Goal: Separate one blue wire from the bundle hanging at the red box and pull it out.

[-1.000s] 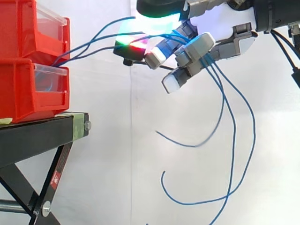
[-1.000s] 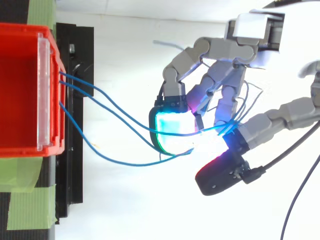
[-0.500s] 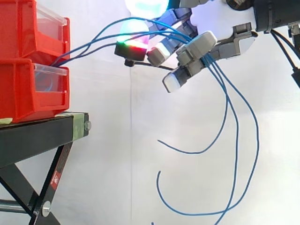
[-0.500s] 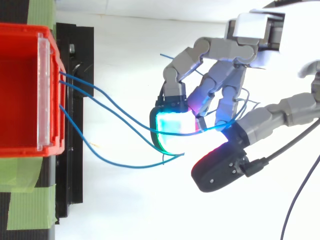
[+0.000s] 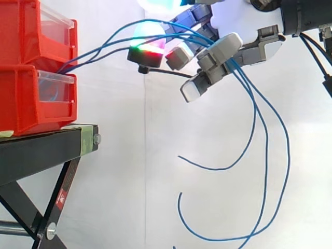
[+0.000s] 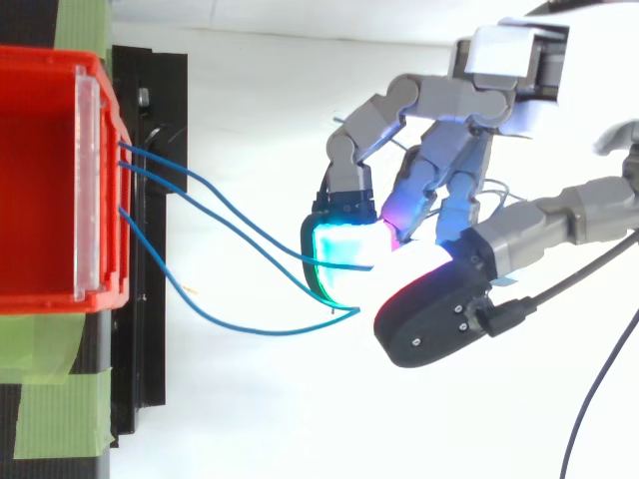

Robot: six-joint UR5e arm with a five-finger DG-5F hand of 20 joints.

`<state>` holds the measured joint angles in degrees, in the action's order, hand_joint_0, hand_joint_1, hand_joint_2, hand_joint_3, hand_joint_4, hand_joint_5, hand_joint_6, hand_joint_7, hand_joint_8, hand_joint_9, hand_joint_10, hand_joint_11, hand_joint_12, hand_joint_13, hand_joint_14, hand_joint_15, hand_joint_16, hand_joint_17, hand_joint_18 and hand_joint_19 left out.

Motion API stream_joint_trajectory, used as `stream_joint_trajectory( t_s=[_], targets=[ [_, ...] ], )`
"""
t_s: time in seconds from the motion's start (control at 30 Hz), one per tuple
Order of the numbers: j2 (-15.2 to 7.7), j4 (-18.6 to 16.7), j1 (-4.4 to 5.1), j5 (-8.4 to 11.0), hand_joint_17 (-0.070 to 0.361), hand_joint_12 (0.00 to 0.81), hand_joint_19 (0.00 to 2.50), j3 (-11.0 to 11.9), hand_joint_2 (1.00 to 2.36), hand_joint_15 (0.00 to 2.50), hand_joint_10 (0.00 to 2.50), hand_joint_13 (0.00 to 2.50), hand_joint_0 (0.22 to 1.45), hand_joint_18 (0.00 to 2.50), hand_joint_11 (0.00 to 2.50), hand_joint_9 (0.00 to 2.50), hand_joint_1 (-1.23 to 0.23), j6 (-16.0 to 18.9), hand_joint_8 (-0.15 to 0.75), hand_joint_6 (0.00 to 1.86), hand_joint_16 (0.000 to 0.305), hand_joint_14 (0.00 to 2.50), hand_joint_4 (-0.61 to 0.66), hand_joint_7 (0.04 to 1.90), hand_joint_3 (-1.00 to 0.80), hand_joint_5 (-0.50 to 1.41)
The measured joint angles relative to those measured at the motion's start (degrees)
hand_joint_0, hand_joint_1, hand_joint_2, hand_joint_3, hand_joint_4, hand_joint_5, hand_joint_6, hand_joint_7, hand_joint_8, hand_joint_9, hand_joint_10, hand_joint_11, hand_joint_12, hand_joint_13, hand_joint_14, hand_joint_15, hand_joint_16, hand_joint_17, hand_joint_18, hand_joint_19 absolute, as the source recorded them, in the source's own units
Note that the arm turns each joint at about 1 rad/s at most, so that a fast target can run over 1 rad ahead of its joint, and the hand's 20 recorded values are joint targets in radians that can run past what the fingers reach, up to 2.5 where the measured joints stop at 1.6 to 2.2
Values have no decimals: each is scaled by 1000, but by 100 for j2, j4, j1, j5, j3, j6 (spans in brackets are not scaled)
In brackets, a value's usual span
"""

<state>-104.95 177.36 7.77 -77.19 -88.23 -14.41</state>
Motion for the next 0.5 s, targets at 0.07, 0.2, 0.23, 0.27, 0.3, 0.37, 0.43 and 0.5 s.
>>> stream_joint_trajectory(
  t_s=[0.07, 0.2, 0.23, 0.27, 0.3, 0.37, 0.43, 0.5],
  targets=[
    [-1, 0, 1, 1, 125, 429, 585, -1, 1015, 1426, 21, 1624, 590, 938, 1085, 1155, -629, 0, 403, 902, 55, 3, 180, 989, -331, -171],
    [0, 0, 4, 2, 123, 420, 579, -1, 1017, 1446, 21, 1627, 599, 937, 1081, 1165, -647, 0, 402, 901, 55, 4, 161, 1007, -301, -167],
    [0, 0, 4, 2, 123, 420, 577, -1, 1018, 1434, 22, 1628, 600, 937, 1084, 1165, -653, 0, 402, 901, 55, 4, 152, 1010, -289, -166],
    [0, 0, 4, 2, 122, 416, 577, -1, 1018, 1450, 23, 1626, 599, 937, 1094, 1165, -658, 0, 403, 902, 54, 4, 144, 1018, -277, -164],
    [0, 0, 3, 2, 122, 421, 580, -1, 1020, 1435, 23, 1628, 598, 936, 1072, 1175, -663, 0, 405, 902, 54, 5, 129, 1019, -259, -161],
    [0, 0, 2, 2, 121, 421, 578, -1, 1021, 1447, 22, 1625, 599, 935, 1085, 1183, -675, 0, 402, 901, 54, 5, 118, 1028, -233, -158],
    [0, 0, 2, 2, 119, 417, 580, -1, 1023, 1434, 21, 1625, 600, 934, 1074, 1193, -699, 0, 395, 897, 53, 5, 95, 1054, -198, -151],
    [0, 0, 2, 2, 118, 418, 579, 0, 1025, 1438, 22, 1621, 598, 931, 1061, 1221, -724, 0, 389, 889, 52, 6, 72, 1091, -157, -139]
  ],
)
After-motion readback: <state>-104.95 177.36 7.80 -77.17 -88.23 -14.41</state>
